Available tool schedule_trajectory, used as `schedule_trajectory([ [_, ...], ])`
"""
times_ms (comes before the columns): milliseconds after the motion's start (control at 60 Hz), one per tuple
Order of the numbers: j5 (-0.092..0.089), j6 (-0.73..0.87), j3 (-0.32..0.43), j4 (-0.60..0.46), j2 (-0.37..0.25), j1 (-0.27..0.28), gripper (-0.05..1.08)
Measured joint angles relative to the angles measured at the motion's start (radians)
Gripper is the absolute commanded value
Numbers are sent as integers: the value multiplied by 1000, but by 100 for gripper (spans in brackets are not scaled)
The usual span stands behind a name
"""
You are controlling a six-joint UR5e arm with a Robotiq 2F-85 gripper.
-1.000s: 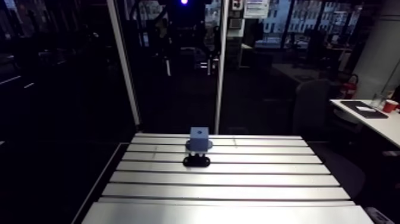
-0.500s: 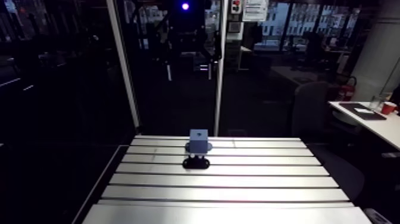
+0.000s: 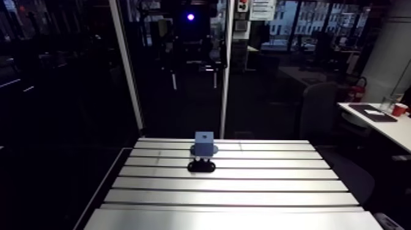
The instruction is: Pick up the M10 bolt and insert it into the hex recess until seated.
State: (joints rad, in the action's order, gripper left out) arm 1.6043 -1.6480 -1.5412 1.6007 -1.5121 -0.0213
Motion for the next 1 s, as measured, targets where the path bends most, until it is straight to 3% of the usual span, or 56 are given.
schedule_trajectory([
  [283, -2, 13, -107, 189, -5, -1, 0],
  [617, -21, 105, -275, 451, -9, -5, 0],
  [1000, -27, 186, -388, 611, 16, -7, 1],
])
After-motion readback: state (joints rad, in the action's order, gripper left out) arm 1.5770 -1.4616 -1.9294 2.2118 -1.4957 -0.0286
